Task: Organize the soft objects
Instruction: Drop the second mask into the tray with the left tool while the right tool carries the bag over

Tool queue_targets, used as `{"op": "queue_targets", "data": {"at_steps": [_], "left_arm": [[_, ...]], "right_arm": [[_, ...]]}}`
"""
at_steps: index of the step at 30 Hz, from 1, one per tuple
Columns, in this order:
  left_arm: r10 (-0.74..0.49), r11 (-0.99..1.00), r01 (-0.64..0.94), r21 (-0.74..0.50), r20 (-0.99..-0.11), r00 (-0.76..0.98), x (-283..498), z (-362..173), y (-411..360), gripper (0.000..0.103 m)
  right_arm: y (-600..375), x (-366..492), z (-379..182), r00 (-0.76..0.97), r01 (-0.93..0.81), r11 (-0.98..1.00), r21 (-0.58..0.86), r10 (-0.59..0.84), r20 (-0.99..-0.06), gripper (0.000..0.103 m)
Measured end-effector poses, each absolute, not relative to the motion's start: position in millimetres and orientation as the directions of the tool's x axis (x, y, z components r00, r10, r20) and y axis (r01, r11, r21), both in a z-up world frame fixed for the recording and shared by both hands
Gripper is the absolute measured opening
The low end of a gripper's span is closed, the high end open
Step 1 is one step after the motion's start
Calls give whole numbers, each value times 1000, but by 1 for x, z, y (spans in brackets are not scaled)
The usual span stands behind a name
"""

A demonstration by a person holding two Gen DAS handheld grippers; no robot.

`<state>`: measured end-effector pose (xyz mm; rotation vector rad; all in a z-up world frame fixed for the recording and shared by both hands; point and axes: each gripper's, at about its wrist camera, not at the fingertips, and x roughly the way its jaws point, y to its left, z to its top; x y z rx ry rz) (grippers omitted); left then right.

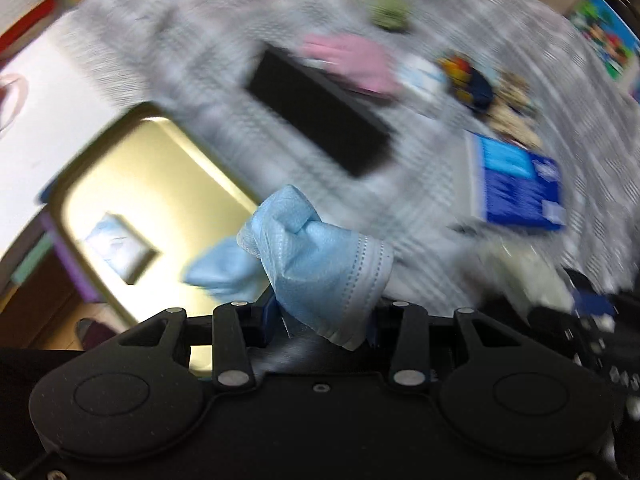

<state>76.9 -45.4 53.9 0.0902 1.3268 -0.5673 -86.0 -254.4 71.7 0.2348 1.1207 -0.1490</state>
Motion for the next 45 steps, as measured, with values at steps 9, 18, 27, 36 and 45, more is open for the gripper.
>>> {"op": "queue_targets", "data": {"at_steps": [9, 18, 27, 36, 45], "left_arm": [[-232, 959, 217, -183, -947, 222, 152, 20, 27, 42], [-203, 975, 150, -165, -935, 290, 192, -9, 57, 60], [-184, 983, 77, -168, -923, 337, 196, -6, 67, 72], [-142, 990, 25, -142, -938, 317, 194, -17, 76, 72], [-136, 991, 56, -124, -942, 306, 189, -21, 66, 73]], "right_arm": [[-169, -21, 61, 420, 109, 983, 147, 88, -903, 46], [-113, 45, 59, 453, 95, 983, 158, 98, -886, 46], [-99, 85, 37, 461, 123, 965, 230, 150, -875, 57], [-107, 66, 41, 456, 137, 966, 218, 134, -880, 59], [-119, 53, 42, 454, 147, 967, 210, 123, -883, 59]]}}
